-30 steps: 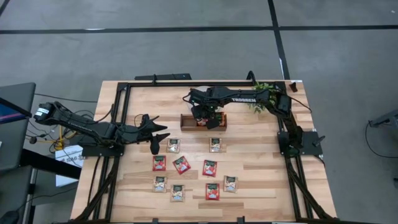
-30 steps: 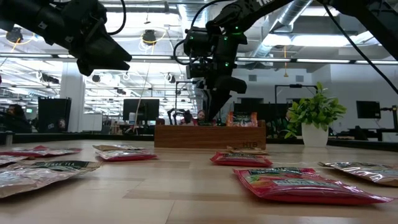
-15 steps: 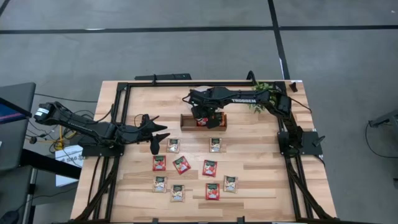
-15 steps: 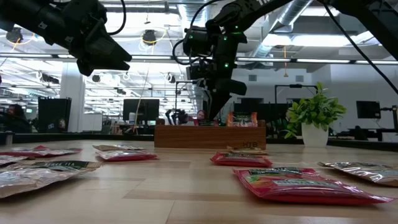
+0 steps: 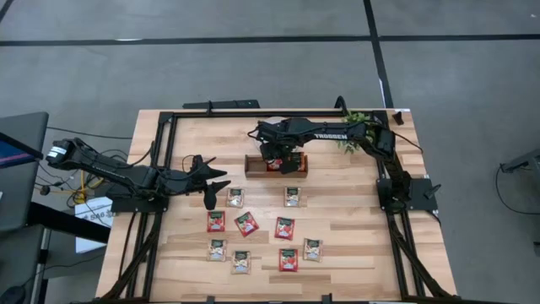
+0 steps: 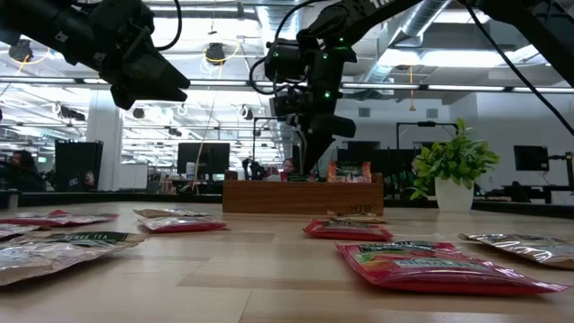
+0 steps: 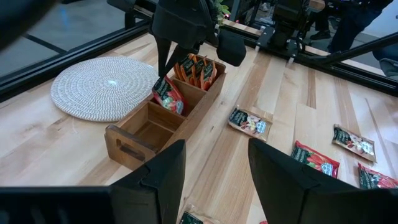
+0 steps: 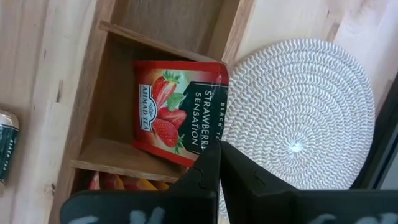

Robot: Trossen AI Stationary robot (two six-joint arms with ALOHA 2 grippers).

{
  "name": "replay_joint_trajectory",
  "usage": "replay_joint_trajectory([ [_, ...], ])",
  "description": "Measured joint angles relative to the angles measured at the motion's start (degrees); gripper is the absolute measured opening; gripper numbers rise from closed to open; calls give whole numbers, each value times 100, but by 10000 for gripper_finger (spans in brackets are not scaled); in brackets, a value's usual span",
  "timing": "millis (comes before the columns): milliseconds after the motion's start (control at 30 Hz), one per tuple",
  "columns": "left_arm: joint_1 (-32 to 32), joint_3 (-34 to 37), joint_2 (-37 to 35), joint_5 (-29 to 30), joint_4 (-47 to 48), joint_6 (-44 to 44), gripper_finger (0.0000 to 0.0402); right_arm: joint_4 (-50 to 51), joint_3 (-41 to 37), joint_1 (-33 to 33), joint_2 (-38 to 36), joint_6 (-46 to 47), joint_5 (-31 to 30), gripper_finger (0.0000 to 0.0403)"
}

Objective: Pick & Place Tea
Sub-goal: Put the red tea bag into the middle compartment of the wooden organizer

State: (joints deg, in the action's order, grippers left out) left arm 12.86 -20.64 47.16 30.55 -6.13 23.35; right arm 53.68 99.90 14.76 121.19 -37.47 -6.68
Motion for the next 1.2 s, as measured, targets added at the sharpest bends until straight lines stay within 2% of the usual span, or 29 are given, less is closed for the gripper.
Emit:
replay_joint_trajectory([
  [1200, 0, 0, 0, 1, 0, 0, 167, 171, 0, 53, -105, 256, -398, 0],
])
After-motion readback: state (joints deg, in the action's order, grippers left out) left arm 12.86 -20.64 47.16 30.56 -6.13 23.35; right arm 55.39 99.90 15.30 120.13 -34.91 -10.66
